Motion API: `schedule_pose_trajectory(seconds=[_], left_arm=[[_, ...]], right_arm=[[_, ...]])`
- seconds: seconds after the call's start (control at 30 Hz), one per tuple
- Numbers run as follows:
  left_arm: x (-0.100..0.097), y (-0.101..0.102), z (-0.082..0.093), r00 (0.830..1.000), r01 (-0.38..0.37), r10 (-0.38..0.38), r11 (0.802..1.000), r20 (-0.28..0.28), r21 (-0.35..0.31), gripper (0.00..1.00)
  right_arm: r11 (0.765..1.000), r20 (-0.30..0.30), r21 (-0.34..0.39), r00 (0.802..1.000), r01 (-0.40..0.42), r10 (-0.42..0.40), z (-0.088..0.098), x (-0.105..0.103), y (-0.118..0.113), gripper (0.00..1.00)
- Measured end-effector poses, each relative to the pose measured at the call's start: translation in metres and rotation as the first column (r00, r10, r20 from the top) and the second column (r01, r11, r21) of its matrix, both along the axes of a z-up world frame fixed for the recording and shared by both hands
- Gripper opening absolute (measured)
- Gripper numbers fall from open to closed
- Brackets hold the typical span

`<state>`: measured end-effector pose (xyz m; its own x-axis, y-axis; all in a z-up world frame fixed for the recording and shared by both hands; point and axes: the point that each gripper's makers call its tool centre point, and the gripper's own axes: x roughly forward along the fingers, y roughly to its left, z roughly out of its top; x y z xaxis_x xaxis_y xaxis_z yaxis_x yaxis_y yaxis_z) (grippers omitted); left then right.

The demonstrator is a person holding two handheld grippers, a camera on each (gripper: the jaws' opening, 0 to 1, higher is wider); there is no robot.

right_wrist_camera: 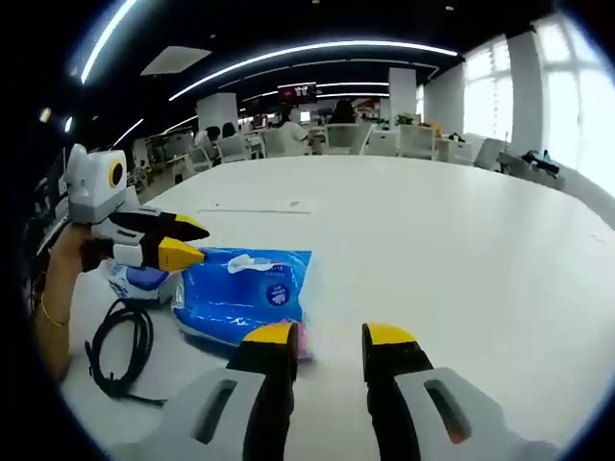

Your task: Arrange the tabletop items into an orderly group along one side of the table until the central work area is clear of visible clutter.

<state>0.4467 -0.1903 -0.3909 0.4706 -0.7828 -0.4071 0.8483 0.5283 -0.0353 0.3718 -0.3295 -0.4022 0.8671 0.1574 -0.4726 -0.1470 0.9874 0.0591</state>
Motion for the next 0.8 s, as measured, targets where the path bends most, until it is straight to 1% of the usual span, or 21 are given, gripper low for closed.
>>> schedule_pose_trajectory(seconds=[0.07,0.13,0.17,0.2,0.23,0.33,0.4,0.5,0.53,0.6,0.63,0.7,0.8], left_arm=[[0.001,0.001,0.003,1.000,-0.007,0.007,1.000,-0.007,-0.020,0.35],[0.002,0.004,0.004,1.000,-0.013,0.012,1.000,-0.007,-0.017,0.37],[0.004,0.007,0.005,1.000,-0.030,0.030,0.999,-0.003,-0.012,0.39],[0.009,0.013,0.005,0.996,-0.085,0.085,0.996,-0.010,-0.016,0.42],[0.010,0.014,0.006,0.996,-0.089,0.089,0.996,-0.007,-0.014,0.44],[0.011,0.017,0.009,0.995,-0.098,0.098,0.995,0.001,-0.011,0.46],[0.008,0.021,0.022,0.995,-0.103,0.103,0.993,-0.010,-0.060,0.48],[0.002,0.025,0.031,0.995,-0.101,0.101,0.992,-0.001,-0.072,0.54],[0.002,0.026,0.033,0.995,-0.103,0.103,0.992,0.005,-0.070,0.56],[0.003,0.031,0.042,0.993,-0.113,0.116,0.991,0.037,-0.070,0.58],[0.002,0.033,0.046,0.991,-0.117,0.120,0.991,0.050,-0.072,0.60],[-0.002,0.039,0.049,0.991,-0.120,0.124,0.990,0.057,-0.077,0.64],[-0.010,0.047,0.054,0.990,-0.123,0.129,0.988,0.061,-0.095,0.65]], right_arm=[[1.000,0.023,0.001,1.000,-0.010,0.010,0.005,0.000,0.002,0.34],[1.000,0.046,0.016,0.999,-0.022,0.021,0.011,0.001,0.006,0.36],[0.999,0.052,0.028,0.998,-0.033,0.031,0.013,0.001,0.009,0.37],[0.998,0.062,0.037,0.997,-0.045,0.043,0.015,0.000,0.012,0.38],[0.998,0.066,0.040,0.997,-0.052,0.049,0.017,0.000,0.014,0.38],[0.996,0.079,0.049,0.995,-0.071,0.067,0.021,-0.001,0.019,0.42],[0.996,0.086,0.052,0.994,-0.077,0.073,0.024,-0.001,0.023,0.47],[0.995,0.107,0.043,0.991,-0.090,0.085,0.027,0.001,0.027,0.56],[0.995,0.111,0.040,0.990,-0.096,0.091,0.028,0.001,0.029,0.57],[0.993,0.120,0.032,0.987,-0.112,0.108,0.031,0.001,0.034,0.58],[0.992,0.130,0.030,0.984,-0.123,0.118,0.033,0.001,0.037,0.58],[0.990,0.138,0.038,0.982,-0.138,0.131,0.036,-0.001,0.043,0.60],[0.985,0.154,0.049,0.976,-0.165,0.155,0.040,-0.005,0.053,0.63]])
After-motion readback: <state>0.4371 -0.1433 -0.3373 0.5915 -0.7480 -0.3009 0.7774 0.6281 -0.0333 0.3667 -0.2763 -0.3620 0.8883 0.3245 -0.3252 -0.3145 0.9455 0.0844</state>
